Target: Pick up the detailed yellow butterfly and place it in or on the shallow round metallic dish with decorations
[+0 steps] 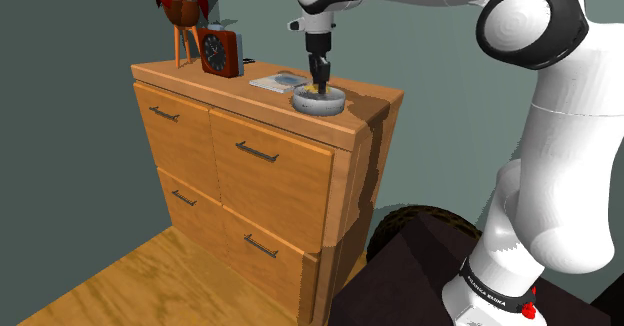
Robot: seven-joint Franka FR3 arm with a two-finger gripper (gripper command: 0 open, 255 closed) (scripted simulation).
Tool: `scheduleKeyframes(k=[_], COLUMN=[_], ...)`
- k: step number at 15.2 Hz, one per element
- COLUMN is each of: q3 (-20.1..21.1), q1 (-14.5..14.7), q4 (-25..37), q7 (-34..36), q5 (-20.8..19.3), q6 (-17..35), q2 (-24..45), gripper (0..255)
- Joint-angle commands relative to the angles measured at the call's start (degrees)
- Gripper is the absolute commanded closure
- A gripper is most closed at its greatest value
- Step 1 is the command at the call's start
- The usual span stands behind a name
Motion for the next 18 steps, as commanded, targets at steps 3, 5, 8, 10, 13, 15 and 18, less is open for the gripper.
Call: scheduleKeyframes(k=[3,5,8,10,13,15,18], q3=[0.0,0.0,0.0,0.0,0.0,0.1,0.0], q1=[0.1,0.1,0.1,0.1,0.1,0.0,-0.4], q4=[-1.8,-1.8,-1.8,-1.8,-1.8,0.6,8.3], q7=[0.2,0.2,0.2,0.2,0.2,0.1,-0.5], q5=[-0.1,-0.1,-0.1,-0.1,-0.1,0.1,0.8], q6=[1.6,1.6,1.6,1.6,1.6,-0.4,-6.4], q2=[-0.2,-0.2,-0.2,-0.2,-0.2,0.2,2.0], gripper=[255,255,255,0,0,0,0])
